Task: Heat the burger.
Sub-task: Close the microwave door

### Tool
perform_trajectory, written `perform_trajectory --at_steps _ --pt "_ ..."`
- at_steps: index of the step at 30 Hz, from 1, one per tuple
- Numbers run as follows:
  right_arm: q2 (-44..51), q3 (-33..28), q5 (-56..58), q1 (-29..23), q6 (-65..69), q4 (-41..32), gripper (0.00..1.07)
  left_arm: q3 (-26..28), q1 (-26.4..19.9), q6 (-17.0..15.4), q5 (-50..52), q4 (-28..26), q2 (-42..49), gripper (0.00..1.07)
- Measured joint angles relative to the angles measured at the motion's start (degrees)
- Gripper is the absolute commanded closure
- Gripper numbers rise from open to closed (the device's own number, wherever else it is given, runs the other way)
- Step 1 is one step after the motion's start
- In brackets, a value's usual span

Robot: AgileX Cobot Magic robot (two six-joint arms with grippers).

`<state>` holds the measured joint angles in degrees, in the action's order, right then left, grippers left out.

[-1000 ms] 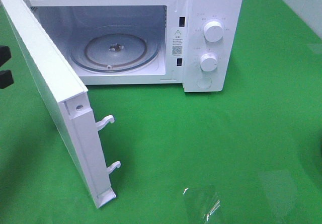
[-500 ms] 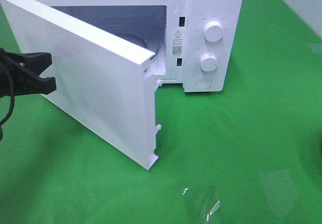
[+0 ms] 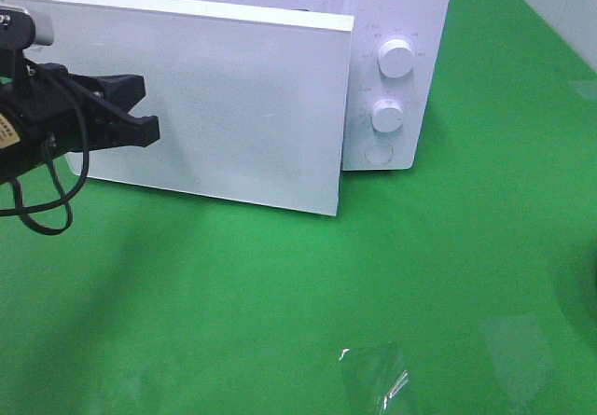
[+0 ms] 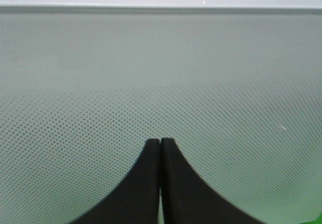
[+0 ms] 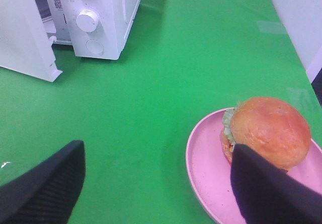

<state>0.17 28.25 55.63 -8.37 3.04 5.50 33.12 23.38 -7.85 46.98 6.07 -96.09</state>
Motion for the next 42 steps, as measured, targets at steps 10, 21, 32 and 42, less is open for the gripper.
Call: perform_trajectory --at_steps 10,21,32,42 --pt "0.0 0.0 0.0 0.11 0.0 0.0 0.32 5.5 4.41 1.43 -0.17 -3.21 -4.81 1.07" --pt "0.0 0.0 0.0 0.23 0.0 0.0 0.32 13.41 4.98 1.43 -4.58 -4.41 -8.77 1.07" --pt "0.0 0.0 -0.06 0.23 0.0 0.0 0.32 18.74 7.56 1.43 -8.65 -2.58 -12.43 1.07" --pt "0.0 0.0 -0.06 0.23 0.0 0.0 0.32 24.35 10.37 1.43 -11.92 -1.43 -15.41 1.07"
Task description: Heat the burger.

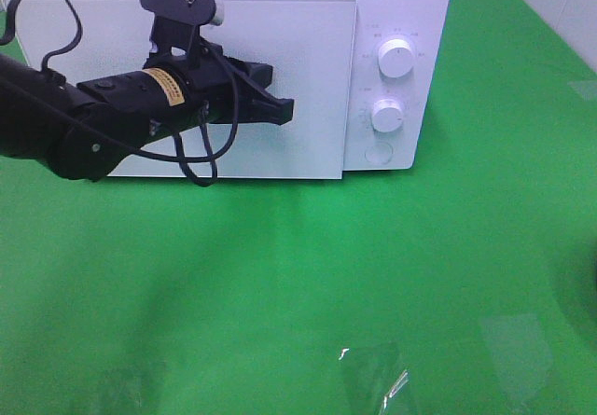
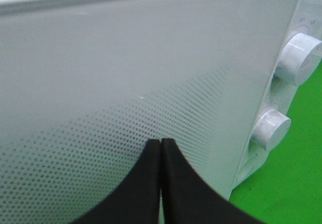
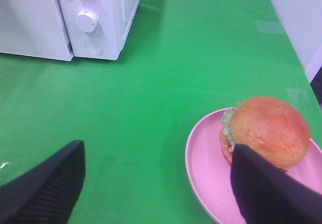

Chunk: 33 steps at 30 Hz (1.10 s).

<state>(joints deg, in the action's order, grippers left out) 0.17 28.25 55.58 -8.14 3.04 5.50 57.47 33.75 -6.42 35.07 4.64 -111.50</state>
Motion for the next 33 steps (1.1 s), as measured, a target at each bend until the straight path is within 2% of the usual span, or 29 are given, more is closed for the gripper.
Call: perform_trajectory --at_steps 8,10,22,29,33 --pt "0.0 0.0 0.0 0.0 0.0 0.0 0.32 3.84 0.97 0.0 -2.01 0.34 -2.12 1.07" --pt "0.0 0.0 0.0 0.0 0.0 0.0 0.32 6.82 1.2 0.0 -4.01 0.69 -3.21 1.07" --pt "0.0 0.0 0.0 0.0 0.0 0.0 0.32 8.82 1.78 0.0 -6.25 1.55 -4.18 1.07" --pt "0.0 0.0 0.0 0.0 0.0 0.0 0.32 9.74 3.21 0.0 -13.58 -2.81 -2.01 1.07" --pt "0.0 0.0 0.0 0.0 0.0 0.0 0.32 9.97 3.72 0.0 -16.84 -3.9 -0.11 0.99"
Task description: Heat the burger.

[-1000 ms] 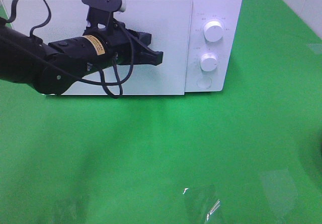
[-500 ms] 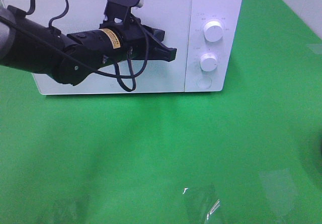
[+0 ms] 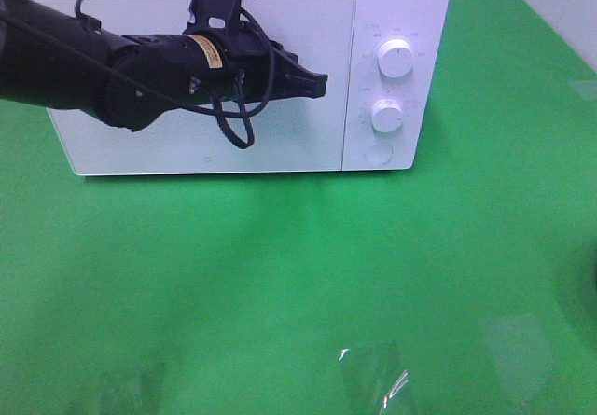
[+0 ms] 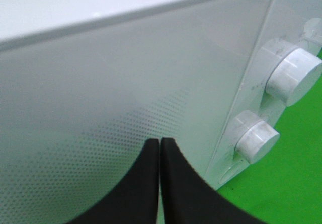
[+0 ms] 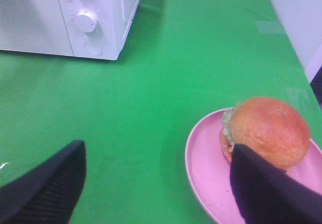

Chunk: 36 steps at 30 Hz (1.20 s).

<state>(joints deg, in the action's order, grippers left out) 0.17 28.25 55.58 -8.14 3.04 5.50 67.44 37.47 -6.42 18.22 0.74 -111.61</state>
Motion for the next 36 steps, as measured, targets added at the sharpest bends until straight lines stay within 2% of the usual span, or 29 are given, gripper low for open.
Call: perform_trajectory --at_steps 1,2,3,4,5,6,7,8,11,12,13,16,27,36 --pt "0.0 0.0 0.0 0.0 0.0 0.0 0.32 0.11 0.46 0.0 -3.21 -0.23 1.26 0.85" --pt "0.0 0.0 0.0 0.0 0.0 0.0 0.32 0.11 0.46 0.0 -3.21 -0.23 1.26 0.85" --pt "0.0 0.0 0.0 0.0 0.0 0.0 0.32 0.11 1.15 0.0 -7.28 -0.34 2.58 0.65" --pt "0.0 0.0 0.0 0.0 0.0 0.0 0.32 0.11 1.83 0.0 -11.4 -0.34 3.84 0.37" --pt "0.0 0.0 0.0 0.0 0.0 0.0 0.32 0.11 1.83 0.0 -11.4 -0.34 3.84 0.37" --pt "0.0 0.0 0.0 0.0 0.0 0.0 0.32 0.11 2.69 0.0 -15.01 -0.34 5.1 0.14" --pt "0.0 0.0 0.0 0.0 0.0 0.0 0.32 0.11 2.69 0.0 -15.01 -0.34 5.1 0.14" --pt "0.0 0.0 0.0 0.0 0.0 0.0 0.32 0.11 3.61 0.0 -19.31 -0.34 6.59 0.04" --pt "0.0 0.0 0.0 0.0 0.0 0.0 0.32 0.11 4.13 0.0 -21.66 -0.4 7.28 0.06" --pt "0.0 0.0 0.0 0.0 0.0 0.0 0.32 0.11 4.93 0.0 -26.53 -0.4 8.48 0.06" --pt "0.0 0.0 0.0 0.0 0.0 0.0 0.32 0.11 4.93 0.0 -26.53 -0.4 8.48 0.06" --pt "0.0 0.0 0.0 0.0 0.0 0.0 0.32 0.11 6.13 0.0 -35.12 -0.4 11.17 0.06" --pt "0.0 0.0 0.0 0.0 0.0 0.0 0.32 0.11 6.25 0.0 -61.31 -0.74 18.22 0.06" --pt "0.0 0.0 0.0 0.0 0.0 0.0 0.32 0.17 4.58 0.0 -70.93 -1.26 20.97 0.06"
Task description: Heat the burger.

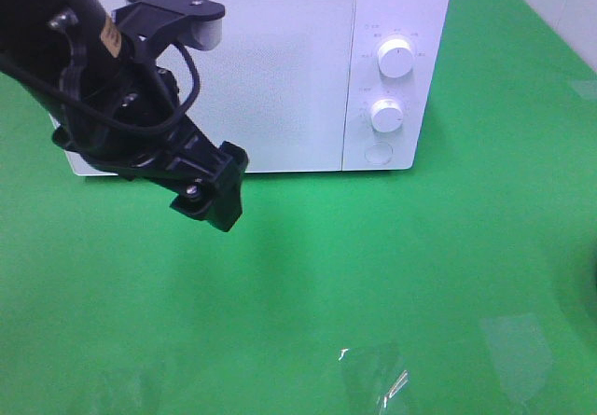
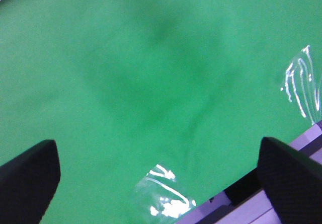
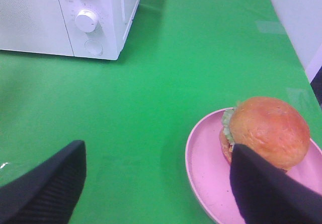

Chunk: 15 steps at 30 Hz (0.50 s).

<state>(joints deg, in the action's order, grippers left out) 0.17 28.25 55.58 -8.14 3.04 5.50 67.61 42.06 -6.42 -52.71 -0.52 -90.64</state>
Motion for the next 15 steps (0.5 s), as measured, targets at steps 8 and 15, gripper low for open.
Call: perform_trajectory --at_steps 8,15 --pt "0.0 0.0 0.0 0.0 0.0 0.0 0.32 0.0 -15.3 0.29 -11.63 -1.78 2.81 0.06" --pt "0.0 0.0 0.0 0.0 0.0 0.0 0.32 0.0 -28.13 5.1 -16.44 -4.58 7.73 0.06"
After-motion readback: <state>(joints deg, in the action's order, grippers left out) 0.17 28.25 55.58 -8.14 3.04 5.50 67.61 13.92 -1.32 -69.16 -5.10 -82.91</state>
